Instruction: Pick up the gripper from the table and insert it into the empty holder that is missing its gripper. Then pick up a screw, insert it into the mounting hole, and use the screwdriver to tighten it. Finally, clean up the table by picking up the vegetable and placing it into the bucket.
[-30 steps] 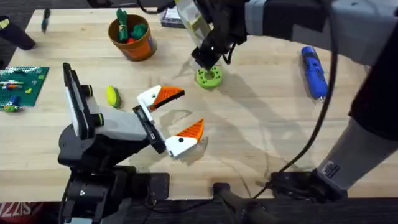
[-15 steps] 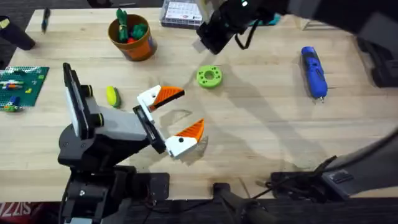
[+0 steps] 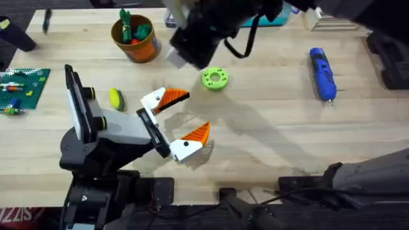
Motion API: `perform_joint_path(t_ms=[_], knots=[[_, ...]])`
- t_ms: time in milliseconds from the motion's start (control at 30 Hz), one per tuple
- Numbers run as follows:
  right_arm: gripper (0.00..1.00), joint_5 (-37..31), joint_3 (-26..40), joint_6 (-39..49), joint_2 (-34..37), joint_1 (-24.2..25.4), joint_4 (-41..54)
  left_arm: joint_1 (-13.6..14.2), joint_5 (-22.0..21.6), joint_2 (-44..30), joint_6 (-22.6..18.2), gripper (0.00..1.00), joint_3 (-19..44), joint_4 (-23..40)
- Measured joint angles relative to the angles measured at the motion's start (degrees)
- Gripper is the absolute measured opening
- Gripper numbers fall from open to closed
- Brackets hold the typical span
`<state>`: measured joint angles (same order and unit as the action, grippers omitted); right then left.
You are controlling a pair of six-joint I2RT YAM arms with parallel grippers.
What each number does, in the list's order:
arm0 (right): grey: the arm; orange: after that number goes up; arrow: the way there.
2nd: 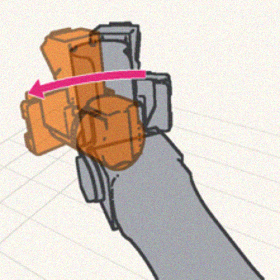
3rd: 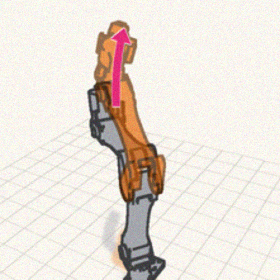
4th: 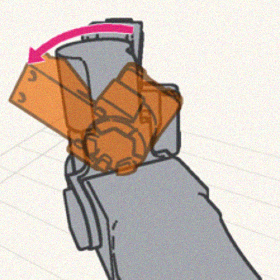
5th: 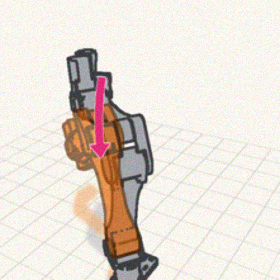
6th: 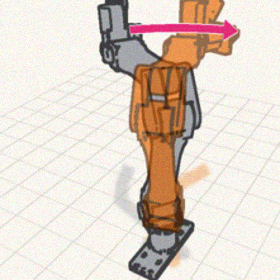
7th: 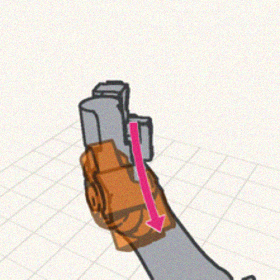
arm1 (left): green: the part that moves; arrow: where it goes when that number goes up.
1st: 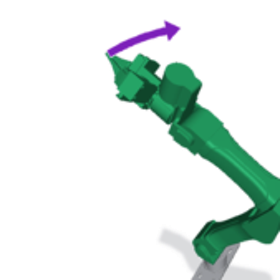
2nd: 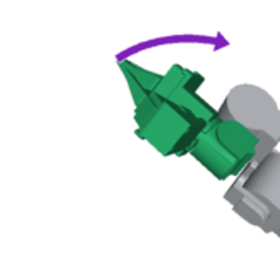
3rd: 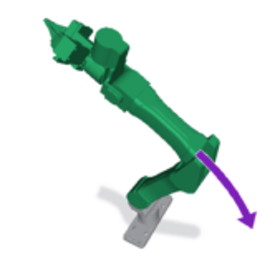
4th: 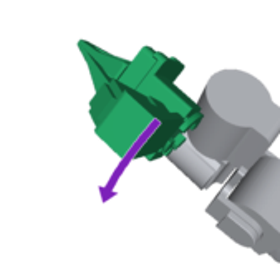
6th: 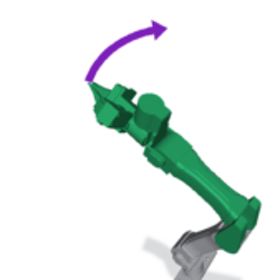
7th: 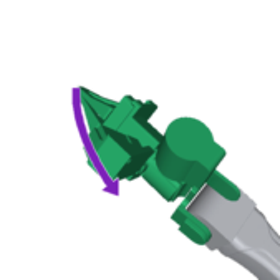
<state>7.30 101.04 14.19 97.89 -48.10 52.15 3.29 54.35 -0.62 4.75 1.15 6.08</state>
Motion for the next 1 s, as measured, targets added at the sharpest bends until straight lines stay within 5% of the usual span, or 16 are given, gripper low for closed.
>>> perform_joint_path(t_ms=[433, 1000], knots=[[0.006, 0.01, 2.16, -2.21, 0.0, -8.29, 1.1, 0.0, 0.0, 0.0, -0.02, 0.985, 0.0, -0.01], [0.007, -0.01, 2.16, -2.21, 0.0, -10.48, 3.37, 0.0, 0.0, 0.0, -0.01, 0.985, 0.0, -0.01]])
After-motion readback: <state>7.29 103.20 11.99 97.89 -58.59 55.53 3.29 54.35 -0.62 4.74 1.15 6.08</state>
